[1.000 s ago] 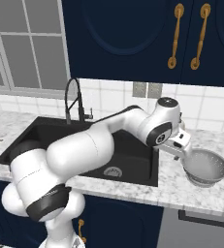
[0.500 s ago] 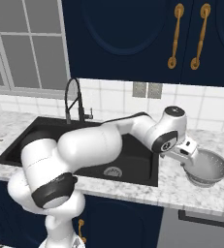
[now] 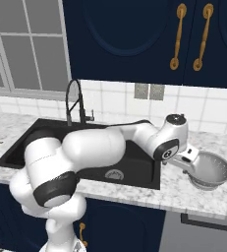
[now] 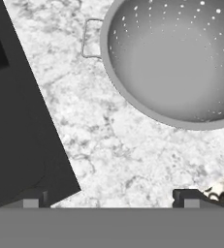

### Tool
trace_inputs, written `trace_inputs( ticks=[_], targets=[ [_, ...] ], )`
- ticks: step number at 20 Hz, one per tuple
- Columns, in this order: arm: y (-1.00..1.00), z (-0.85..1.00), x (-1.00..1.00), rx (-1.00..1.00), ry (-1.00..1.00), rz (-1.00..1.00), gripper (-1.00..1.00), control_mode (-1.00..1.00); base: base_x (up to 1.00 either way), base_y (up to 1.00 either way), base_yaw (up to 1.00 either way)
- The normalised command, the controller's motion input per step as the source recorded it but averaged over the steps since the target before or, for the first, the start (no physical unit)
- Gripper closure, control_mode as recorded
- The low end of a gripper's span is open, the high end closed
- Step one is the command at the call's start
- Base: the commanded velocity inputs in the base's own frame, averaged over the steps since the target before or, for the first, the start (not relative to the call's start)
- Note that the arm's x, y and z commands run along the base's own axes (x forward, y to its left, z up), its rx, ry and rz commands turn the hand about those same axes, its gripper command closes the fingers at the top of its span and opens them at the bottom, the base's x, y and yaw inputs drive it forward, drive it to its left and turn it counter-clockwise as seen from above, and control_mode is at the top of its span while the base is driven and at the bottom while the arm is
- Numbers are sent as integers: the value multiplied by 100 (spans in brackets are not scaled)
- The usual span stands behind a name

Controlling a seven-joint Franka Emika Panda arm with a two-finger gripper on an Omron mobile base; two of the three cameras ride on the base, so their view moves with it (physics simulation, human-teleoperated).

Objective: Put the colander in the sink, put the pear in the colander, and turn on the sink faucet and pour water over the colander.

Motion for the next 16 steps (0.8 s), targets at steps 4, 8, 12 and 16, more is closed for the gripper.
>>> trace_inputs(
  ticks=[4,8,12,16],
  targets=[
    [-12,-10,21,0,0,0,-100,-100,0,0,0],
    [-22,-6,18,0,0,0,-100,-100,0,0,0],
    [-24,-1,16,0,0,0,-100,-100,0,0,0],
    [-23,-1,17,0,0,0,-100,-100,0,0,0]
  ],
)
